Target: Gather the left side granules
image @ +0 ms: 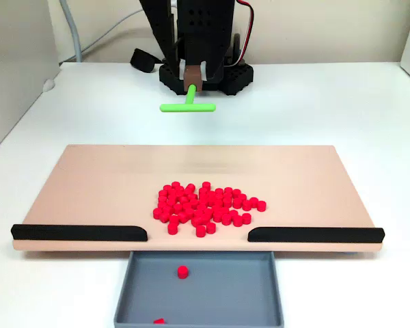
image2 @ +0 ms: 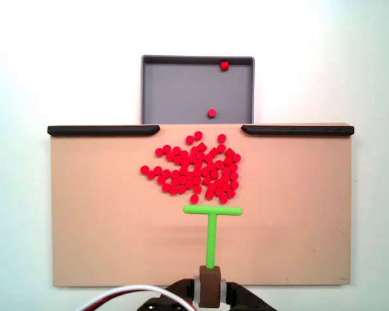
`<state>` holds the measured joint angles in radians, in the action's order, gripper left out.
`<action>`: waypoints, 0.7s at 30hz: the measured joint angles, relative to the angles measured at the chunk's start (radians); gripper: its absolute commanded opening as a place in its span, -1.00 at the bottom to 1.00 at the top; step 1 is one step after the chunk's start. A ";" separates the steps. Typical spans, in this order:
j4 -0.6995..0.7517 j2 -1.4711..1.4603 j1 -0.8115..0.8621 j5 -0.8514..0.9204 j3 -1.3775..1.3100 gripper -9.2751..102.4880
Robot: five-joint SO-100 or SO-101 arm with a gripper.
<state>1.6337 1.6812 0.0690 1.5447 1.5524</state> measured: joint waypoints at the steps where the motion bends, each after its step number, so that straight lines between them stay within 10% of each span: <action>1: 0.000 0.000 0.000 0.000 0.000 -0.84; 21: 0.000 -0.003 -0.021 -0.069 0.000 -0.84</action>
<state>1.6337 1.6782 0.0476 1.4757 1.5524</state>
